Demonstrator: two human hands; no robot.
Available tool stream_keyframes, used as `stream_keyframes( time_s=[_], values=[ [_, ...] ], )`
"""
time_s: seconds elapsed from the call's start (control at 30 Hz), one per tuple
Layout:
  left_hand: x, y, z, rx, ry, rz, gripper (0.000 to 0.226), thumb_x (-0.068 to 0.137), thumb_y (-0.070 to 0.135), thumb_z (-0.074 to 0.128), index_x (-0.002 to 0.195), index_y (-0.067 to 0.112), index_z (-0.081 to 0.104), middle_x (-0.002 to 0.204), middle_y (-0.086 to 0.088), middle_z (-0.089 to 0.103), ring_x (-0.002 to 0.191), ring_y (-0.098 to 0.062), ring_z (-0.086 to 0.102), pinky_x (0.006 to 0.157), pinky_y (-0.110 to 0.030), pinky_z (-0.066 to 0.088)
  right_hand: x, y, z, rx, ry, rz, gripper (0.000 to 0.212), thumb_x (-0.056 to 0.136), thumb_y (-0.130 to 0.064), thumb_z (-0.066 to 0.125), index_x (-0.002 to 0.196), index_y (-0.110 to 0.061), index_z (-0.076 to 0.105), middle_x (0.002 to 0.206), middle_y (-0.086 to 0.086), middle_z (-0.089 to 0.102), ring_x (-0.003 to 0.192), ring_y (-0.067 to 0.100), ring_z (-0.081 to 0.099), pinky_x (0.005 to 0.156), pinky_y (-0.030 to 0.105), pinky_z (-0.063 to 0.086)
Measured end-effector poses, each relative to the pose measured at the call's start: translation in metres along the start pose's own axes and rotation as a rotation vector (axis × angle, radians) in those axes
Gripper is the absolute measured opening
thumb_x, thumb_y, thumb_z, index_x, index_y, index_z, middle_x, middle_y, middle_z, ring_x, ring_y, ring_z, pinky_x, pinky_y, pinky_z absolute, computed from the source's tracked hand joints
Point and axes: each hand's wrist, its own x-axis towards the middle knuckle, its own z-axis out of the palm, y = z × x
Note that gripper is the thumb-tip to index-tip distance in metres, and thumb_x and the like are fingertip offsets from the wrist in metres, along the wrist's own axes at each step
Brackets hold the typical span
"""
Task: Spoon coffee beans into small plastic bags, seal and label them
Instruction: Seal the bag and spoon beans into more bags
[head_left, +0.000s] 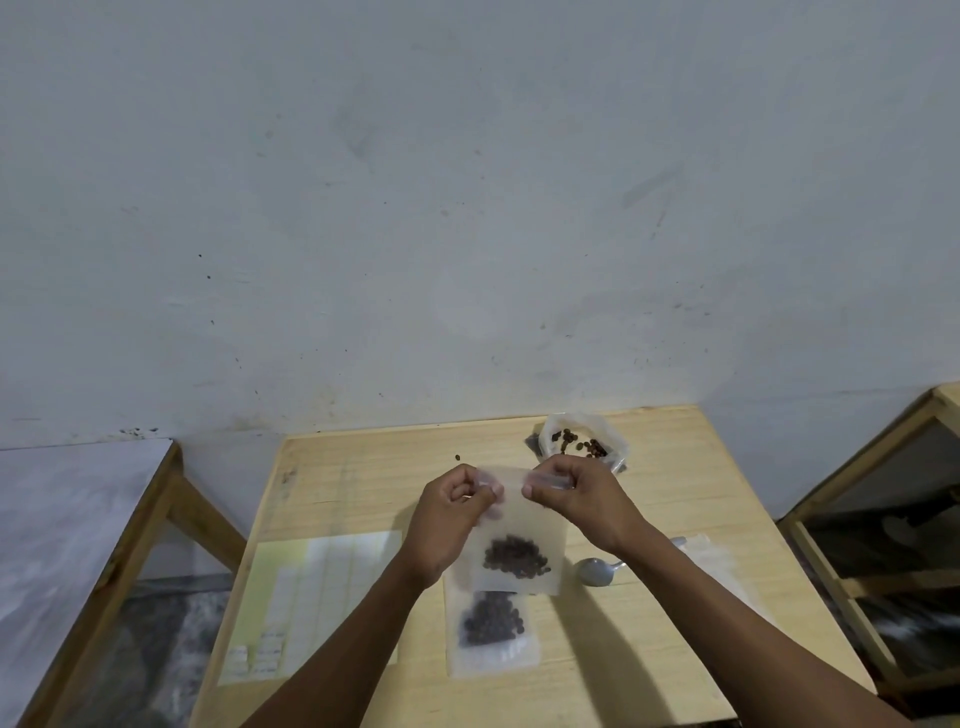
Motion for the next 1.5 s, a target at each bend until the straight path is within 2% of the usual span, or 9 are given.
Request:
stream_keyframes(
  time_s=[0.1,0.33,0.47,0.6,0.87,1.0,1.13,1.27,1.5],
  values=[
    [0.000,0.000,-0.001,0.010,-0.018,0.015,0.016,0.090,0.022,0.070,0.091,0.007,0.066,0.090,-0.009,0.072,0.083,-0.024,0.071,0.068,-0.025,0.052,0.001,-0.002,0.001,-0.061,-0.027,-0.023,0.011,0.083,-0.026,0.077,0.081,-0.016,0.073,0.084,0.001,0.073,0.080,0.009,0.064,0.076,0.028,0.049],
    [-0.003,-0.001,-0.001,0.053,-0.021,0.071,0.013,0.090,0.019,0.070,0.089,0.007,0.066,0.089,-0.013,0.070,0.079,-0.019,0.068,0.074,-0.033,0.054,0.000,-0.001,0.007,-0.085,-0.054,-0.051,0.010,0.087,-0.018,0.072,0.081,-0.011,0.069,0.075,-0.007,0.067,0.068,-0.001,0.055,0.064,0.015,0.042],
    [-0.004,-0.003,-0.001,0.119,0.014,0.096,0.009,0.090,0.026,0.069,0.087,0.018,0.068,0.088,-0.008,0.070,0.082,-0.036,0.066,0.076,-0.051,0.055,0.000,0.002,0.009,-0.078,-0.060,-0.039,0.008,0.087,-0.022,0.071,0.082,-0.016,0.068,0.079,-0.001,0.069,0.070,0.002,0.056,0.066,0.019,0.043],
    [-0.006,-0.002,0.001,0.177,0.031,0.115,0.015,0.087,0.036,0.069,0.087,0.021,0.068,0.084,-0.008,0.069,0.079,-0.042,0.062,0.072,-0.054,0.053,-0.001,0.003,0.014,-0.079,-0.061,-0.062,0.010,0.088,-0.024,0.070,0.082,-0.017,0.068,0.080,-0.001,0.070,0.070,0.001,0.055,0.066,0.019,0.043],
    [-0.006,0.003,0.000,0.162,0.076,0.091,0.012,0.091,0.024,0.068,0.082,0.018,0.065,0.082,-0.003,0.070,0.076,-0.027,0.070,0.071,-0.046,0.057,0.000,0.003,0.012,-0.098,-0.006,-0.070,0.007,0.086,-0.026,0.072,0.091,-0.022,0.068,0.089,-0.004,0.071,0.080,0.007,0.062,0.073,0.024,0.048],
    [-0.008,0.002,-0.010,0.121,0.111,0.088,0.017,0.093,0.021,0.065,0.084,0.009,0.059,0.088,-0.009,0.067,0.079,-0.023,0.070,0.070,-0.043,0.059,-0.001,0.009,0.007,-0.105,0.050,-0.046,0.005,0.087,-0.020,0.071,0.087,-0.019,0.066,0.079,-0.007,0.064,0.068,0.003,0.053,0.071,0.027,0.047],
    [-0.010,-0.001,-0.019,0.173,0.079,0.078,0.012,0.093,0.021,0.066,0.087,0.012,0.061,0.090,-0.004,0.069,0.083,-0.022,0.072,0.073,-0.045,0.059,-0.004,0.010,0.008,-0.139,0.028,-0.070,0.005,0.088,-0.018,0.069,0.084,-0.019,0.066,0.083,-0.005,0.068,0.071,0.006,0.057,0.073,0.030,0.050],
    [-0.013,-0.001,-0.022,0.230,0.069,0.082,0.007,0.092,0.018,0.067,0.089,0.013,0.062,0.086,0.003,0.070,0.079,-0.017,0.073,0.068,-0.028,0.057,-0.006,0.008,0.011,-0.172,0.027,-0.120,0.009,0.090,-0.019,0.065,0.081,-0.022,0.063,0.084,-0.005,0.067,0.076,0.016,0.060,0.074,0.035,0.050],
    [-0.017,-0.003,-0.028,0.236,0.101,0.065,0.005,0.093,0.018,0.067,0.091,0.015,0.062,0.089,0.003,0.072,0.080,-0.012,0.072,0.069,-0.024,0.057,-0.006,0.007,0.018,-0.147,0.043,-0.120,0.002,0.092,-0.015,0.064,0.090,-0.016,0.065,0.087,-0.008,0.066,0.074,0.002,0.056,0.073,0.019,0.048]
  ],
)
